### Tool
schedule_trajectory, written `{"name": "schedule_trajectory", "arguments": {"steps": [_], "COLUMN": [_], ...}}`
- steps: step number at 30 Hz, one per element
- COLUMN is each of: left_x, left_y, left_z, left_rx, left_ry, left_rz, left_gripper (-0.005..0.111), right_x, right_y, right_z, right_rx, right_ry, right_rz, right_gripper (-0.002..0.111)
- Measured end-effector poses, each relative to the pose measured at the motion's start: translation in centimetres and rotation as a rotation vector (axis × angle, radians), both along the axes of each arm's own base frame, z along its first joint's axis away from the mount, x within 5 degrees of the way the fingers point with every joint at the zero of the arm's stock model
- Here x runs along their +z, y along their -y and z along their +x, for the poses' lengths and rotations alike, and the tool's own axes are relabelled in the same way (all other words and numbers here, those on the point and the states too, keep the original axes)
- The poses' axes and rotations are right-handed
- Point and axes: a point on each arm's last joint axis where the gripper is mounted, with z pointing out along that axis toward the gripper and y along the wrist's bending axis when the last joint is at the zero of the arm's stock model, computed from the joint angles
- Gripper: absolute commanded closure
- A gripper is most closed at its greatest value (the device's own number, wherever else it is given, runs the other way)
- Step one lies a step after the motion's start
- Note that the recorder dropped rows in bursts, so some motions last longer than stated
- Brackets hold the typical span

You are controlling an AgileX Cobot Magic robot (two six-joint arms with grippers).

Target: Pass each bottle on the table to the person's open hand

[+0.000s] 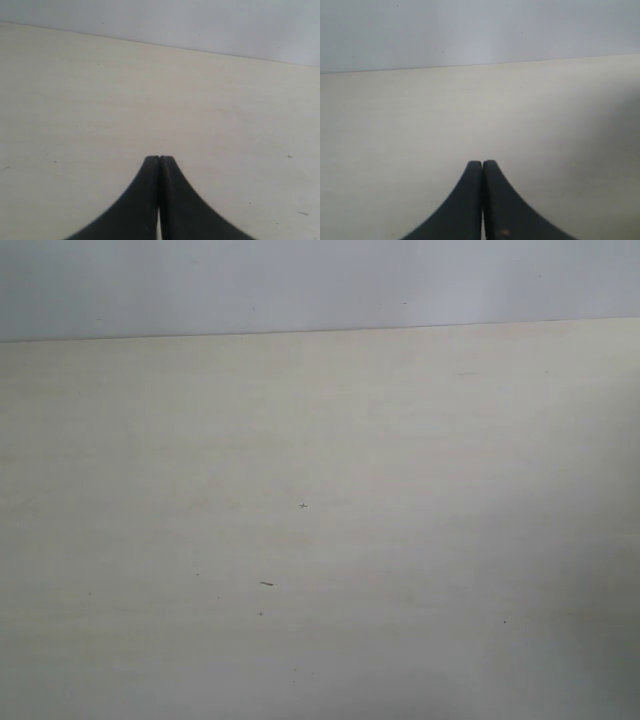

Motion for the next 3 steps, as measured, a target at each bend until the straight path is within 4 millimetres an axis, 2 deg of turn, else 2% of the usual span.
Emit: {"name": "schedule_trajectory", "arguments": {"steps": [3], "left_x": [0.00], "left_y": [0.00], "left_z": [0.00], "left_rx": [0.000], "left_ry": [0.000], "left_rz": [0.000], "left_gripper": [0.107], "right_x": [0.00], "right_y": [0.00], "right_z": [0.00], "right_rx": [0.000], "right_ry": [0.000], "right_rz": [0.000], "right_gripper": [0.108]}}
